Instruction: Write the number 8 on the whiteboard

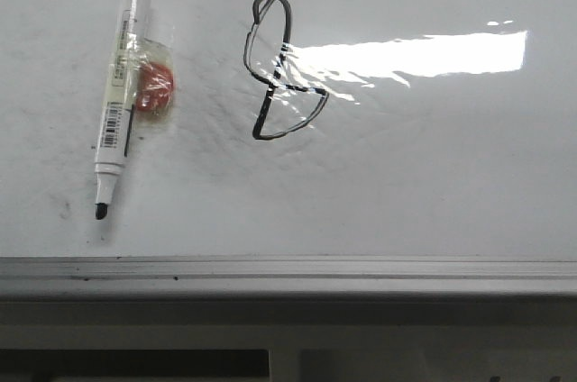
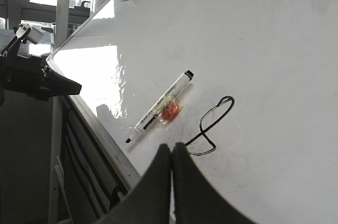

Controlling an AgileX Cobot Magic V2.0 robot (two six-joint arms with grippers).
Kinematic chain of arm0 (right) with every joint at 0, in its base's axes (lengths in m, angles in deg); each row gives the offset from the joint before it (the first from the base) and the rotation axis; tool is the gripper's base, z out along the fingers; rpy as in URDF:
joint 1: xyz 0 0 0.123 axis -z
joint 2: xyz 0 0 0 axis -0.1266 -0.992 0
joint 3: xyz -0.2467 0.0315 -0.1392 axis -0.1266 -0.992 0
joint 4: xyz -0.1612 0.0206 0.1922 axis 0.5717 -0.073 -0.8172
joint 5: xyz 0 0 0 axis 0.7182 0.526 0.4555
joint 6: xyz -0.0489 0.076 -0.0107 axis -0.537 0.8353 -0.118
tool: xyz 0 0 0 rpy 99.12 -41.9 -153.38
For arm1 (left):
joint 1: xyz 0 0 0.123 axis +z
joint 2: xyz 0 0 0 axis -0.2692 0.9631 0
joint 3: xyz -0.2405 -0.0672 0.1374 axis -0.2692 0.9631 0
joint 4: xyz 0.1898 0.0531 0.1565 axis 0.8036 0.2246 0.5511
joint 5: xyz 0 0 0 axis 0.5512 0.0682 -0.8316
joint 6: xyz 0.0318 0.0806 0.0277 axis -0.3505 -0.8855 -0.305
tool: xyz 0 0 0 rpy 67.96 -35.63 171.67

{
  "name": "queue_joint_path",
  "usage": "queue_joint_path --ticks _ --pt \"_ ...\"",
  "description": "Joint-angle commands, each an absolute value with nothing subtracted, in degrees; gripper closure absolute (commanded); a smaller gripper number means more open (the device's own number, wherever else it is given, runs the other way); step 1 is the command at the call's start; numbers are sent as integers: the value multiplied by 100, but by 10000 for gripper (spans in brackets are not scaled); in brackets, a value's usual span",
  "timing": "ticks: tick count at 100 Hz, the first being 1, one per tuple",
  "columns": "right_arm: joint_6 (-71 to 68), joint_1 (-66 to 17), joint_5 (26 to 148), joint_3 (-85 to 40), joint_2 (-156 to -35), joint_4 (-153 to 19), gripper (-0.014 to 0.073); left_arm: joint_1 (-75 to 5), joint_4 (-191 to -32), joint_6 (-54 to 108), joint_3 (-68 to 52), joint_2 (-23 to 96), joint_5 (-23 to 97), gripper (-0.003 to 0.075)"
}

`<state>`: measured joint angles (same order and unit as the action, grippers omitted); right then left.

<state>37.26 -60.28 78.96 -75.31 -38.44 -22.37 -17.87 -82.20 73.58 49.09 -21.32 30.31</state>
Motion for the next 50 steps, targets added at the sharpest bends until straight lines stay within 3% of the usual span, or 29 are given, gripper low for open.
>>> queue_joint_path --ticks 1,50 --pt "3686 -6029 7549 -7393 -3902 -2160 663 -1753 -8290 7430 5139 -2286 3282 741" --pt "3571 -6029 7698 -7393 -3902 -2011 663 -1753 -8290 7430 5139 -2286 3282 741"
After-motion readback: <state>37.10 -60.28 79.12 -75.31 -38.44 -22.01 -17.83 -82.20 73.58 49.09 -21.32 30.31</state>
